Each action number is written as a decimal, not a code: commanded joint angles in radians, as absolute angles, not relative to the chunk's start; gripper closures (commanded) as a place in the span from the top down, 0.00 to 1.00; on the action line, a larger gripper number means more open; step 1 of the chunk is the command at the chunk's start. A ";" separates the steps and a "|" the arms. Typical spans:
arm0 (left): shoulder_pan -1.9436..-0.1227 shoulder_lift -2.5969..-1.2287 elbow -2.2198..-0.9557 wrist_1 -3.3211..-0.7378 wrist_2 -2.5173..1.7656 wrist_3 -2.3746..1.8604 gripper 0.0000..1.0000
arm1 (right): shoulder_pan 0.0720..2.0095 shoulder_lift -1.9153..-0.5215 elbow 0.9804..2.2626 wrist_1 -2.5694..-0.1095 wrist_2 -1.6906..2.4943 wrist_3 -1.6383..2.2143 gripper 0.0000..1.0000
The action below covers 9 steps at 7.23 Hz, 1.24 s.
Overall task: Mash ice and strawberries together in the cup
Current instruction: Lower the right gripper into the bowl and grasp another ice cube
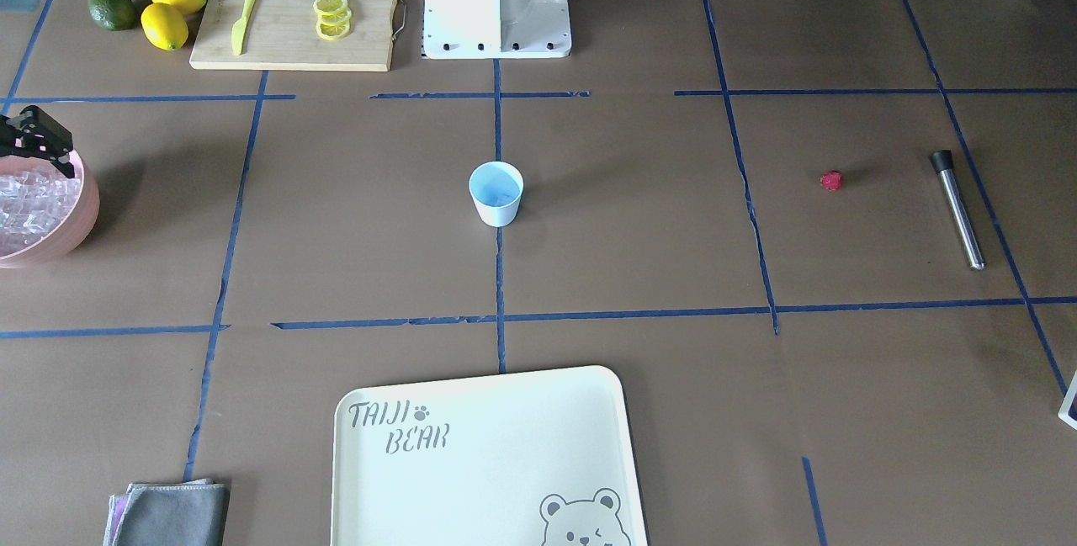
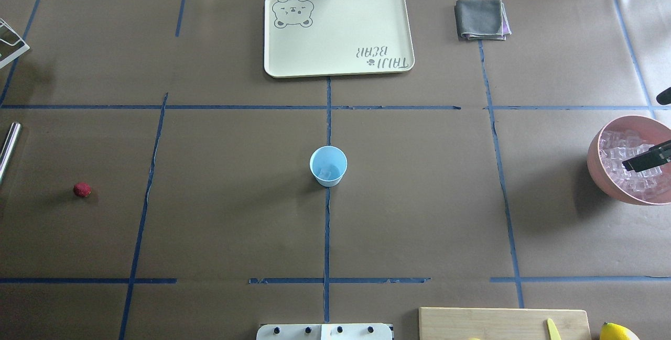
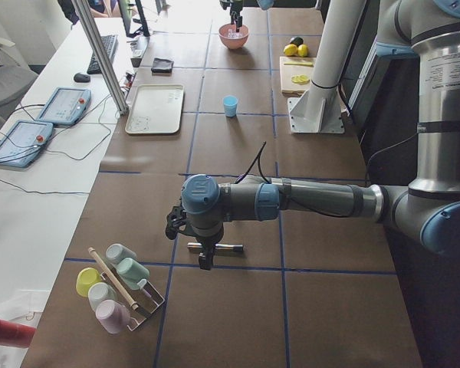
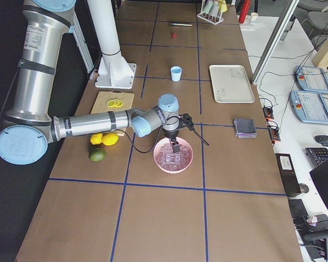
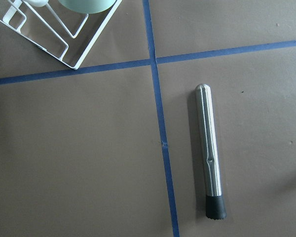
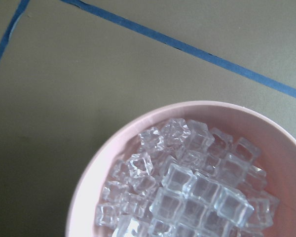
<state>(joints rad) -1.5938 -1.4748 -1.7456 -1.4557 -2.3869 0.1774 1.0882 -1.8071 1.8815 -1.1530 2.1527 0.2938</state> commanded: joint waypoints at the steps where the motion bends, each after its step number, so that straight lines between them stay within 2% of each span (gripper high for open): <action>1: -1.594 -1.474 -1.747 -1.456 -2.387 0.178 1.00 | 1.086 -1.819 1.838 -1.132 2.109 0.288 0.98; 2: -1.594 -1.474 -1.749 -1.456 -2.387 0.178 1.00 | 1.086 -1.821 1.835 -1.135 2.108 0.290 0.98; 5: -1.594 -1.476 -1.749 -1.456 -2.387 0.178 1.00 | 1.072 -1.819 1.810 -1.141 2.112 0.299 0.85; 7: -1.594 -1.480 -1.747 -1.456 -2.387 0.178 1.00 | 1.069 -1.819 1.804 -1.143 2.120 0.301 0.83; 9: -1.594 -1.482 -1.747 -1.456 -2.387 0.178 1.00 | 1.058 -1.819 1.804 -1.146 2.120 0.301 0.70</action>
